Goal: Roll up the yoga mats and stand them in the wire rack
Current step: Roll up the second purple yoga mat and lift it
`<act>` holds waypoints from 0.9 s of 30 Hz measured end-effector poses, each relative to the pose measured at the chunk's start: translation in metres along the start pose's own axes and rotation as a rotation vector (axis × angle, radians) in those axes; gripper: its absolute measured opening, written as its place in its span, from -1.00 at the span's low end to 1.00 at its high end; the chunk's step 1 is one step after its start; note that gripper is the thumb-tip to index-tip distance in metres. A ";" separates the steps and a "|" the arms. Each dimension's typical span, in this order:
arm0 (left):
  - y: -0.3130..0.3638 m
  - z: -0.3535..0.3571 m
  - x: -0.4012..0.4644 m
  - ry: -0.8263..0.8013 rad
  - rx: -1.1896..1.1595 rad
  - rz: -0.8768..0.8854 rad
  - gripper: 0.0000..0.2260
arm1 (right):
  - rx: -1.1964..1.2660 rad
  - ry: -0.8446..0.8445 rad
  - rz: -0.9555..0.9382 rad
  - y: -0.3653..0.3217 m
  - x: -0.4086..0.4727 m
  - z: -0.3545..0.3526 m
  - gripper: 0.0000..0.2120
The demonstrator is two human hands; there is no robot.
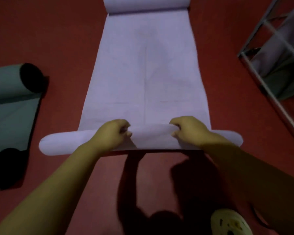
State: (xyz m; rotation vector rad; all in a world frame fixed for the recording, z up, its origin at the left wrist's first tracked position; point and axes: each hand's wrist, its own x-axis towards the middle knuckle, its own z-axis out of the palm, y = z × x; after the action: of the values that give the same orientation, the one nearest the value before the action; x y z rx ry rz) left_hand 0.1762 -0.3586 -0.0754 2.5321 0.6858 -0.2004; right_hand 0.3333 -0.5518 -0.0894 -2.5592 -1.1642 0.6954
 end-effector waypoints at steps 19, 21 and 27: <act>0.185 -0.172 -0.337 0.509 0.002 0.342 -0.75 | -0.268 0.453 -0.363 -0.118 -0.353 -0.199 -0.82; 0.195 -0.163 -0.375 0.432 -0.094 0.311 -0.74 | -0.247 0.288 -0.424 -0.121 -0.391 -0.196 -0.83; 0.196 -0.084 -0.412 0.059 -0.278 0.048 -0.92 | -0.062 -0.170 -0.362 -0.107 -0.416 -0.129 -0.81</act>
State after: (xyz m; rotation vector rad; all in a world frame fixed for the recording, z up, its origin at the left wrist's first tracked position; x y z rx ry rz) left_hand -0.0789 -0.6401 0.1903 2.2920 0.6273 -0.0118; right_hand 0.0950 -0.8006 0.1979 -2.2763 -1.6722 0.8064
